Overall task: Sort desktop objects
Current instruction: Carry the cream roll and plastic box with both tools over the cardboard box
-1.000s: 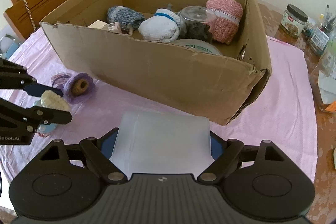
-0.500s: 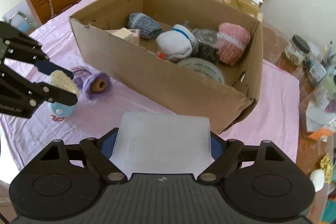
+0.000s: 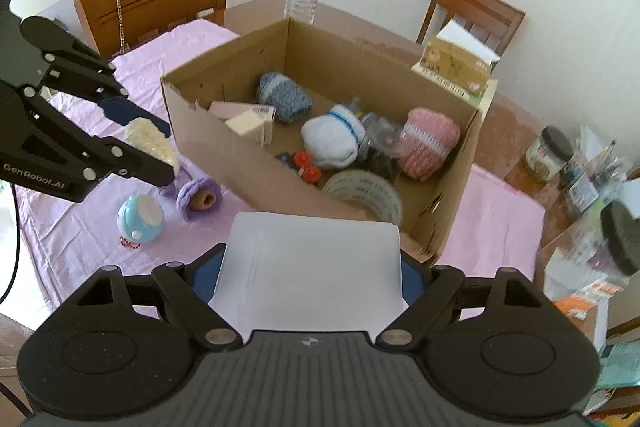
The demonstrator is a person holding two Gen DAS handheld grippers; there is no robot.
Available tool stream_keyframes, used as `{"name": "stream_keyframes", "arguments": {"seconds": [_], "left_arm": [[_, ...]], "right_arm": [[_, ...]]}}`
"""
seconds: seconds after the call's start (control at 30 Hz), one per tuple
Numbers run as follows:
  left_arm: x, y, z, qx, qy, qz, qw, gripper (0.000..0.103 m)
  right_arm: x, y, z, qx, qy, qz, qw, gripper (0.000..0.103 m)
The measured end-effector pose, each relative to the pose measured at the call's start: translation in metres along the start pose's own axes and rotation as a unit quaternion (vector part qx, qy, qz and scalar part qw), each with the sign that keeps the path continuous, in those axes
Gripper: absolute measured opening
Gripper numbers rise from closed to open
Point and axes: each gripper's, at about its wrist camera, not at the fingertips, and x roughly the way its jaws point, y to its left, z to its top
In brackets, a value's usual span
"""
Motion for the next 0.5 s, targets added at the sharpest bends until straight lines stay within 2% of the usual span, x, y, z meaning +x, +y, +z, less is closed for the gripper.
{"name": "stream_keyframes", "arguments": {"seconds": [0.23,0.5], "left_arm": [[0.005,-0.001,0.024,0.005,-0.020,0.000,0.9998,0.033],[0.018,0.000,0.040,0.014,-0.024,0.012,0.9996,0.033]], "right_arm": [[-0.010,-0.011,0.012,-0.012,-0.017,-0.007,1.000,0.088],[-0.008,-0.024,0.019,-0.023,-0.026,-0.010,0.999,0.088]]}}
